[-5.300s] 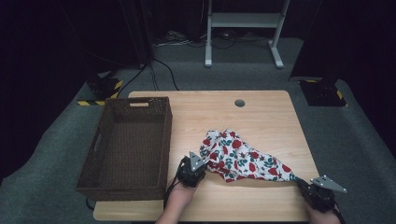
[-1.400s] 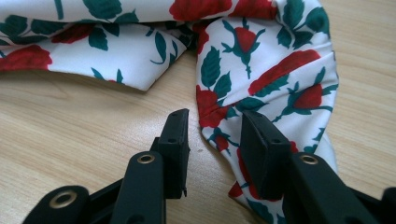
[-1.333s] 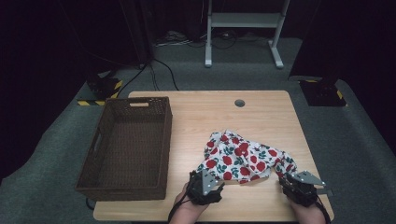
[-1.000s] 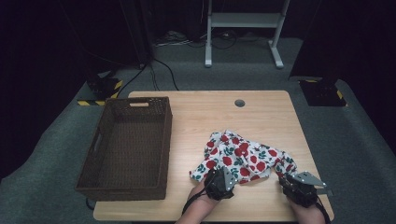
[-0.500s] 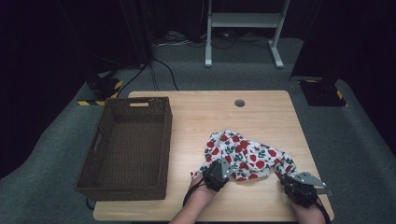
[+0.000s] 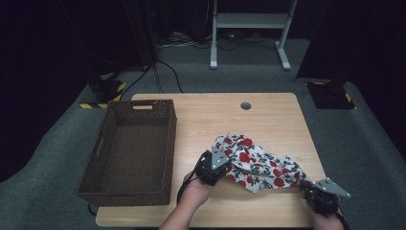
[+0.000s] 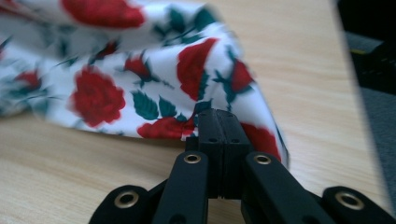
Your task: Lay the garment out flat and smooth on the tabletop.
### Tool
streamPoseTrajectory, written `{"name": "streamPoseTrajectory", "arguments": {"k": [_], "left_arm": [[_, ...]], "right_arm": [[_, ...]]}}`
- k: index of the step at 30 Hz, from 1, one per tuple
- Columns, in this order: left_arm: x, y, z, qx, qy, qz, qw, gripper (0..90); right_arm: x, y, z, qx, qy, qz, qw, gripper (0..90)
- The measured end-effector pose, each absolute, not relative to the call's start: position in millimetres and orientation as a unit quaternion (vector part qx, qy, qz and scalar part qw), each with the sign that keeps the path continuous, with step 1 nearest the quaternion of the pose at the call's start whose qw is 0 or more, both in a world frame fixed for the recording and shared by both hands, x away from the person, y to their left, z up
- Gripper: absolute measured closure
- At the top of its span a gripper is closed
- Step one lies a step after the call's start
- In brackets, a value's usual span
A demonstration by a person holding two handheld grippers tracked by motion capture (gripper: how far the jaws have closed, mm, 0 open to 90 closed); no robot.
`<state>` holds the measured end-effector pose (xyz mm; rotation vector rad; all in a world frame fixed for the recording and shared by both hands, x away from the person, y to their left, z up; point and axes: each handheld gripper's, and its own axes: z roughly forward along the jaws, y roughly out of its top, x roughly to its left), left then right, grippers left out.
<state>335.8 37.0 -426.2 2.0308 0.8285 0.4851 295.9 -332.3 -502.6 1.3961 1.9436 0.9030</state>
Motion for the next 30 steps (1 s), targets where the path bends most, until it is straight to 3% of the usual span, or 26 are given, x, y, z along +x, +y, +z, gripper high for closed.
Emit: {"name": "streamPoseTrajectory", "arguments": {"k": [5,16,19,24,30], "left_arm": [[332,45,-427,0.816,0.336,0.191,0.430,85.3],[389,58,-482,0.814,0.413,0.176,0.368,85.3],[391,57,-491,0.810,0.421,0.182,0.366,77.4],[373,63,-487,0.793,0.418,0.210,0.391,54.3],[346,72,-484,0.782,0.417,0.217,0.410,46.6]], "right_arm": [[294,-343,-497,0.532,0.713,0.349,0.294,90.0],[315,-360,-507,0.555,0.706,0.337,0.284,90.0],[317,-360,-510,0.556,0.707,0.336,0.281,87.5],[309,-358,-498,0.548,0.696,0.354,0.300,69.1],[293,-336,-479,0.516,0.705,0.376,0.309,65.5]]}}
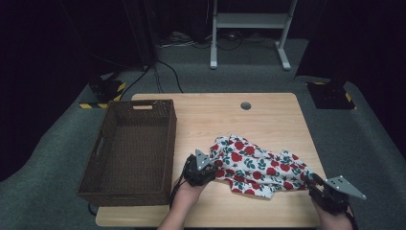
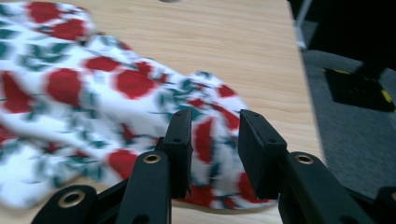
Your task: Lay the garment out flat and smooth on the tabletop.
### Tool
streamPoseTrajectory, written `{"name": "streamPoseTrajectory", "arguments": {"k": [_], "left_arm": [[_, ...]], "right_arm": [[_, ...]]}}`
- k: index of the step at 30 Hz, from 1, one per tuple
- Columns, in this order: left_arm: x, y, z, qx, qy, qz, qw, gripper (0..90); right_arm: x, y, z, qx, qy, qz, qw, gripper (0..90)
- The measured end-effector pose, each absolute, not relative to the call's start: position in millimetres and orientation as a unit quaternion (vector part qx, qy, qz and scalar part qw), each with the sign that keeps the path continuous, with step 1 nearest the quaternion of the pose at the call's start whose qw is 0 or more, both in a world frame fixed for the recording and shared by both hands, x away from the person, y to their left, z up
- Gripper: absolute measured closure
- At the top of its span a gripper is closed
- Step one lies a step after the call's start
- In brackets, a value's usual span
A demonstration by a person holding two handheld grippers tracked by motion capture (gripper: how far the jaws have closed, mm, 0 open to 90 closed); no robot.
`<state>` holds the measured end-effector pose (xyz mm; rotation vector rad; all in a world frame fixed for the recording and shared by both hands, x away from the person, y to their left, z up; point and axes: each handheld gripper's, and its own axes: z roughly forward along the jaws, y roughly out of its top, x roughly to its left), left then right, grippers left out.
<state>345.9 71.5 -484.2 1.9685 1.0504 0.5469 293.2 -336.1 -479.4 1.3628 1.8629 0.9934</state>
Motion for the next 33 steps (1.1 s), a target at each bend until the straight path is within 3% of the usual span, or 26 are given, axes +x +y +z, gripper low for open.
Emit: {"name": "streamPoseTrajectory", "arguments": {"k": [5,9,15,19,26,33], "left_arm": [[323,68,-497,0.790,0.401,0.217,0.411,44.4],[327,62,-512,0.803,0.399,0.204,0.393,45.2],[338,60,-531,0.807,0.415,0.182,0.378,46.2],[341,61,-532,0.803,0.423,0.179,0.379,54.9],[337,62,-532,0.810,0.411,0.195,0.370,80.8],[316,64,-530,0.814,0.407,0.184,0.371,84.7]], "right_arm": [[284,-312,-483,0.495,0.728,0.376,0.290,68.1],[285,-302,-495,0.491,0.745,0.361,0.272,67.8],[299,-298,-516,0.510,0.750,0.335,0.253,59.0],[306,-301,-527,0.523,0.747,0.331,0.242,58.5],[303,-296,-525,0.503,0.764,0.326,0.239,87.2],[284,-299,-523,0.503,0.763,0.330,0.236,88.9]]}}
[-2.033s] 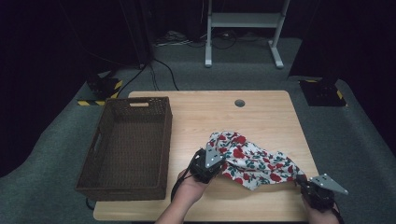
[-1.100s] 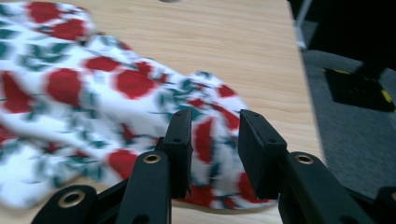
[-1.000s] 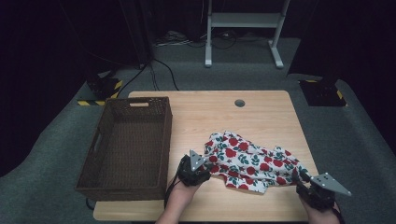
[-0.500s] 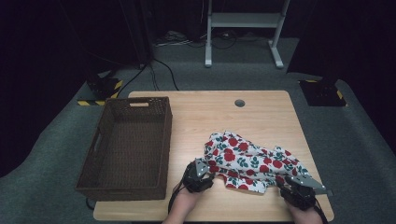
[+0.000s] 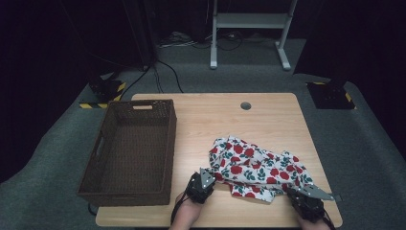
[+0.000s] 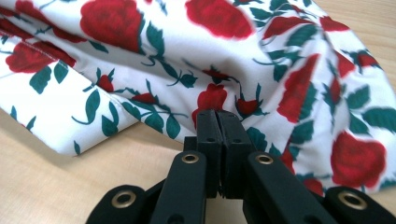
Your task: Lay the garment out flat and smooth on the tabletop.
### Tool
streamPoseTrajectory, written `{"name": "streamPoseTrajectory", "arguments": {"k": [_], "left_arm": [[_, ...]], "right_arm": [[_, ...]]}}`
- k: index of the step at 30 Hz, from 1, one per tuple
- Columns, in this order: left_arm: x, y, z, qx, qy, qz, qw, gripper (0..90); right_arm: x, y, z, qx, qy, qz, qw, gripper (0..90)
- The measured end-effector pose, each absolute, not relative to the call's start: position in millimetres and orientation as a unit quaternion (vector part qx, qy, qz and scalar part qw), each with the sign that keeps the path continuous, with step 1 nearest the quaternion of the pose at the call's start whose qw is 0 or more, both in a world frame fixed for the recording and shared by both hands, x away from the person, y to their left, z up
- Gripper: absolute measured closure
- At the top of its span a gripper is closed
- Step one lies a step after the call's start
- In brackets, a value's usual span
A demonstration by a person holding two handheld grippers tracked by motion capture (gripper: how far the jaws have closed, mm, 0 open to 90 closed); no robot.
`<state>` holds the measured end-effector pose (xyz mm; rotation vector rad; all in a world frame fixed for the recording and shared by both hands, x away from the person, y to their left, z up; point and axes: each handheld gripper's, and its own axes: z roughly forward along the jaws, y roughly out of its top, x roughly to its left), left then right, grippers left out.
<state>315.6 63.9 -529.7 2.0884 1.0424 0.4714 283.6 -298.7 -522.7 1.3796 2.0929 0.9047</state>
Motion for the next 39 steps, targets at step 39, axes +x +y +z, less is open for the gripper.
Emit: {"name": "streamPoseTrajectory", "arguments": {"k": [39], "left_arm": [[412,39,-507,0.817,0.433,0.194,0.328,86.7]], "right_arm": [[371,-314,-490,0.531,0.741,0.317,0.262,89.1]]}}
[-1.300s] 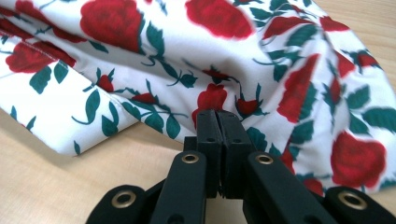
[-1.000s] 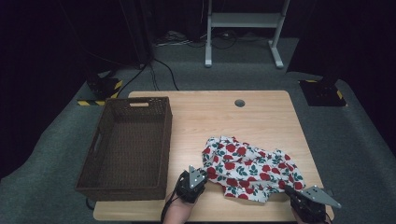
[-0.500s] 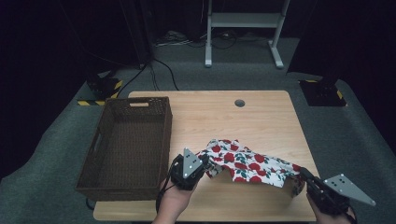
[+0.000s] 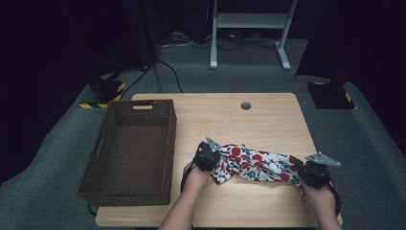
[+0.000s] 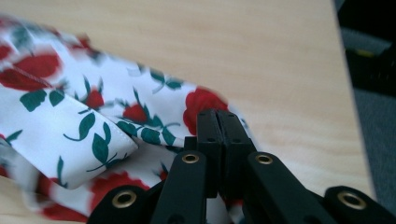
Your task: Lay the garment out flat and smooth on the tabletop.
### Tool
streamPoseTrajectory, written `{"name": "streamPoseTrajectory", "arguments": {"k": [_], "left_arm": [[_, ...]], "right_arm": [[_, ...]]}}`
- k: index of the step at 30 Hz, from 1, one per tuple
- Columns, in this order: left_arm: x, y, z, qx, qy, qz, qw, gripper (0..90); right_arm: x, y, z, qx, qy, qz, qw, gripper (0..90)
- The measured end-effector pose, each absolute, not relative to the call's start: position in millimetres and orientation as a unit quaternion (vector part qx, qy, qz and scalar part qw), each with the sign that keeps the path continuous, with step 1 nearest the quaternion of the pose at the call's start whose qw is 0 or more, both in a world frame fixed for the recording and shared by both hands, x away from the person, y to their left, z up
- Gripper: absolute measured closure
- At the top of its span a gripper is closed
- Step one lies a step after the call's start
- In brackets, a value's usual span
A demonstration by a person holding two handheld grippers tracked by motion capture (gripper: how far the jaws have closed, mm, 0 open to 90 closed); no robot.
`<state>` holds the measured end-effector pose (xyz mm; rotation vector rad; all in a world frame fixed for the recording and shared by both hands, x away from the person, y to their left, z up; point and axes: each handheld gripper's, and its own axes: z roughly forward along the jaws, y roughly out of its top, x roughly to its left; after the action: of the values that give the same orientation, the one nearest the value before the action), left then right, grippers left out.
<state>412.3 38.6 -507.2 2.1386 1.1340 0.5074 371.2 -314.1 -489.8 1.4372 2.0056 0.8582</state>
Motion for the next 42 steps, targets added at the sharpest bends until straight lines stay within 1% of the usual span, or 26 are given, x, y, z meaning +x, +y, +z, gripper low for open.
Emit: {"name": "streamPoseTrajectory", "arguments": {"k": [3,9,13,17,20,23,25,26,28,29,31,32,33,34,35,36,39,42], "left_arm": [[411,37,-518,0.822,0.432,0.186,0.322,86.6],[399,42,-518,0.824,0.429,0.173,0.327,86.5],[379,46,-517,0.829,0.421,0.169,0.328,86.5],[351,52,-518,0.832,0.409,0.162,0.338,86.5],[326,58,-515,0.839,0.391,0.152,0.345,86.7],[307,72,-505,0.840,0.382,0.139,0.360,87.0],[301,80,-490,0.831,0.382,0.146,0.377,87.3],[300,83,-472,0.825,0.378,0.156,0.391,87.4],[309,81,-437,0.819,0.362,0.183,0.407,87.5],[323,76,-418,0.816,0.354,0.207,0.406,87.5],[370,63,-389,0.795,0.380,0.263,0.394,87.2],[396,54,-381,0.783,0.397,0.311,0.364,85.3],[420,47,-378,0.775,0.418,0.327,0.342,76.3],[437,43,-379,0.774,0.435,0.315,0.337,66.3],[448,38,-384,0.776,0.439,0.306,0.335,55.9],[454,35,-390,0.779,0.437,0.301,0.335,52.5],[458,28,-412,0.781,0.444,0.272,0.346,49.6],[452,23,-438,0.793,0.438,0.248,0.342,48.9]], "right_arm": [[375,-312,-507,0.531,0.754,0.296,0.248,89.0],[363,-309,-519,0.526,0.757,0.300,0.244,89.0],[346,-308,-520,0.512,0.764,0.303,0.247,88.9],[324,-310,-520,0.507,0.766,0.313,0.242,88.9],[303,-312,-517,0.496,0.770,0.323,0.238,88.9],[285,-316,-505,0.488,0.765,0.341,0.244,89.1],[277,-317,-491,0.482,0.759,0.358,0.252,89.4],[275,-317,-484,0.477,0.758,0.364,0.256,89.4],[281,-315,-454,0.465,0.749,0.383,0.278,89.6],[292,-314,-438,0.458,0.747,0.383,0.291,89.6],[334,-312,-406,0.462,0.737,0.375,0.319,89.3],[360,-311,-392,0.475,0.728,0.371,0.327,87.8],[382,-308,-383,0.484,0.719,0.362,0.343,79.9],[400,-305,-377,0.491,0.712,0.348,0.362,69.8],[412,-302,-375,0.502,0.706,0.344,0.362,61.8],[418,-299,-376,0.508,0.705,0.340,0.360,59.3],[419,-293,-387,0.492,0.718,0.327,0.368,54.9],[415,-296,-404,0.497,0.721,0.328,0.355,52.3]]}}
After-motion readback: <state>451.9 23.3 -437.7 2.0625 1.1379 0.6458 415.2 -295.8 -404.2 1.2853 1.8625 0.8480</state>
